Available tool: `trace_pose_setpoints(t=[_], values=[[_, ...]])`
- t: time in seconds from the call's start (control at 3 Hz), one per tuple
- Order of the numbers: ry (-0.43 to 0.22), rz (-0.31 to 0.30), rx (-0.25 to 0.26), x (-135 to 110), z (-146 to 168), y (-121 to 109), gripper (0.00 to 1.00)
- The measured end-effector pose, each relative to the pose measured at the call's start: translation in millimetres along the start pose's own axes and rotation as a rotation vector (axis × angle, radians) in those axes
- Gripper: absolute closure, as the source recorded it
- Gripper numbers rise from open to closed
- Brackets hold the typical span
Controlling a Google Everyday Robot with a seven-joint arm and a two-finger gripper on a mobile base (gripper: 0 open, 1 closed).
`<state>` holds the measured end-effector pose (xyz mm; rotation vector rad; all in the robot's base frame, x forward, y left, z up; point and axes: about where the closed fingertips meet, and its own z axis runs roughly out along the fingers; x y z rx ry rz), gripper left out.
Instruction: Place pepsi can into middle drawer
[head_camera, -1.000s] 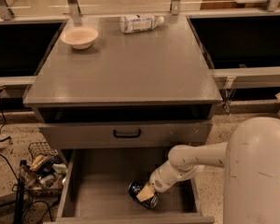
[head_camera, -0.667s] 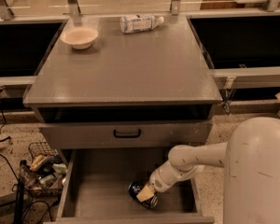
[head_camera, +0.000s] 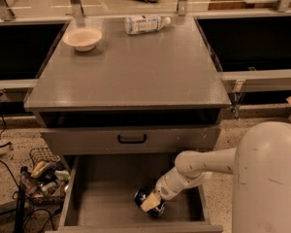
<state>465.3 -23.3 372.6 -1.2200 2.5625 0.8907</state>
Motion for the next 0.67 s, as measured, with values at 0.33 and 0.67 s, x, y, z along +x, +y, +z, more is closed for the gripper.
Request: trace_pose_setpoints(t=[0.33, 0.67], values=[[0.0, 0.0, 0.0, 0.0, 0.1, 0.1, 0.0], [0.0, 0.0, 0.0, 0.0, 0.1, 0.1, 0.0]])
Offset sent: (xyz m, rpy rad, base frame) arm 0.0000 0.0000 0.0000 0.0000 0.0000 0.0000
